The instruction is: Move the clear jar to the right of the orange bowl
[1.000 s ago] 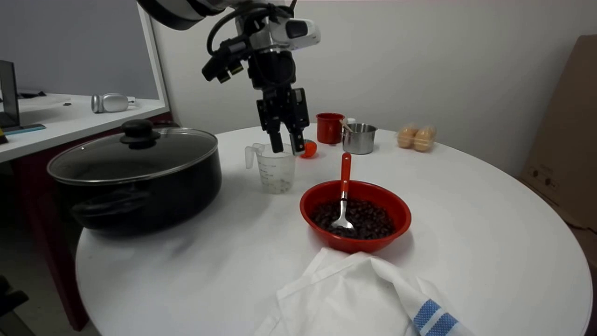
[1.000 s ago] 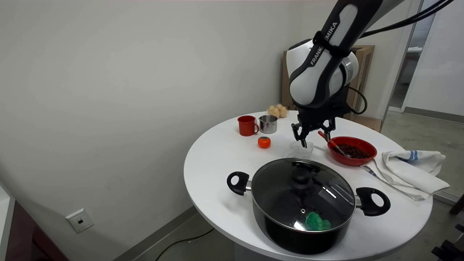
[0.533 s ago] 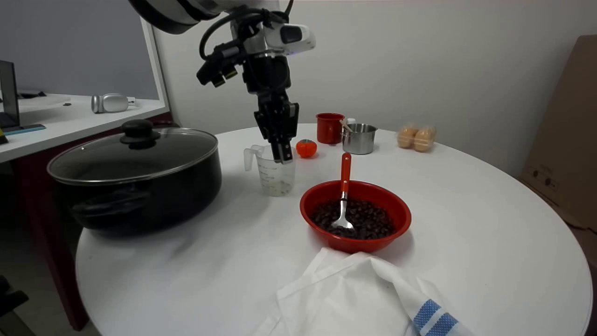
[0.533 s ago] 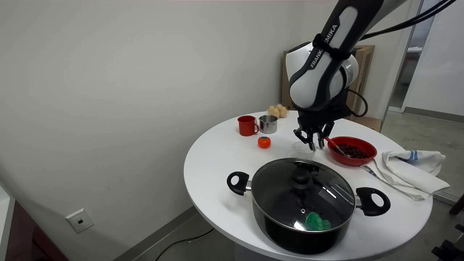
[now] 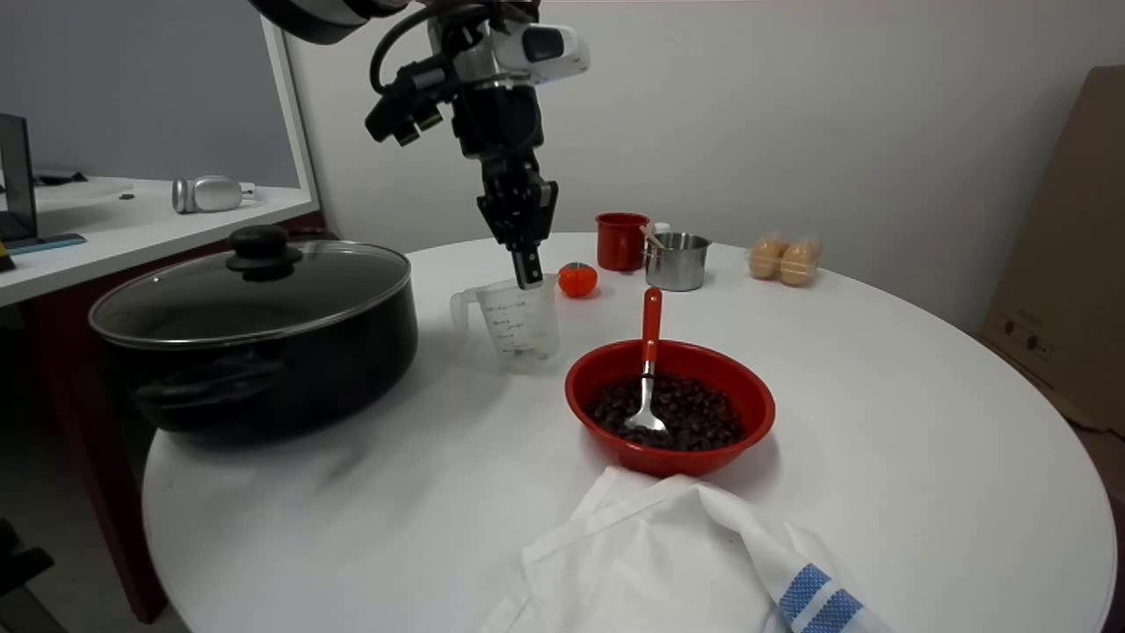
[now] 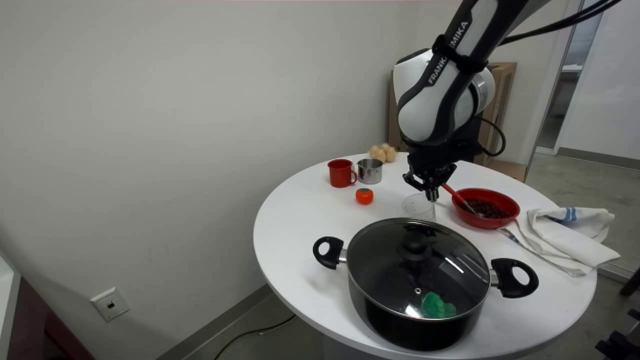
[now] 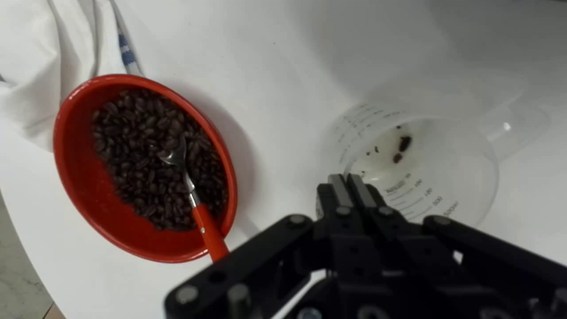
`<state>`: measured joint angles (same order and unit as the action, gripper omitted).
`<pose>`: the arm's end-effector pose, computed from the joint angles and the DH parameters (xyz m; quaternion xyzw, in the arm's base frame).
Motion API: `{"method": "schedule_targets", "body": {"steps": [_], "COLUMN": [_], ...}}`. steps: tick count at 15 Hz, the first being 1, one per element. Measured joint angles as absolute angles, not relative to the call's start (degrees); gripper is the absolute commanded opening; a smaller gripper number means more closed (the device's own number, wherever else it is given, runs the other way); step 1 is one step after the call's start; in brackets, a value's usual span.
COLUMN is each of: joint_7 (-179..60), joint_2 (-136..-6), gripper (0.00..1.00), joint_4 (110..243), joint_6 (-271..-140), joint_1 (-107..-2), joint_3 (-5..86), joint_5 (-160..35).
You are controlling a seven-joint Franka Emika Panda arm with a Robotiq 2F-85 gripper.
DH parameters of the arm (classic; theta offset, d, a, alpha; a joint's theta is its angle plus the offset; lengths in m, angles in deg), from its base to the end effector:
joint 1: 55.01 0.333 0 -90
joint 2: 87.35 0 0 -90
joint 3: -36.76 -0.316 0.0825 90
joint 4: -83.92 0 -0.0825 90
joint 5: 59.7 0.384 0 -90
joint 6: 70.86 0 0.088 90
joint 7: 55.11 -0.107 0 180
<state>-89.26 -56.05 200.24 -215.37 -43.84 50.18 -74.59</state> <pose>0.5936 -0.0202 0.1763 0.9721 -0.1913 0.0125 0.1349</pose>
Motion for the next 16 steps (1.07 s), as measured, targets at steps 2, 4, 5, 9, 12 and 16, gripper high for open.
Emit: {"method": "schedule_targets", "body": {"steps": [2, 4, 5, 9, 12, 16], "joint_7": [-89.1, -88.7, -88.4, -87.4, -87.5, -88.0], "joint_2": [-57.7, -59.7, -60.8, -64.6, -66.0, -66.3], "gripper": [0.01, 0.01, 0.01, 0.01, 0.01, 0.01], "joint_4": [200.4, 200.6, 200.6, 200.0, 197.5, 192.3], "joint_6": [-215.4, -215.4, -215.4, -215.2, -214.5, -214.2], "joint_1": [-44.1, -44.7, -45.2, -48.1, -51.4, -55.9], "joint_3": [49.4, 48.5, 47.8, 46.1, 46.1, 47.3], "joint_5": [-74.3, -73.2, -72.2, -65.6, -60.8, -58.2]}}
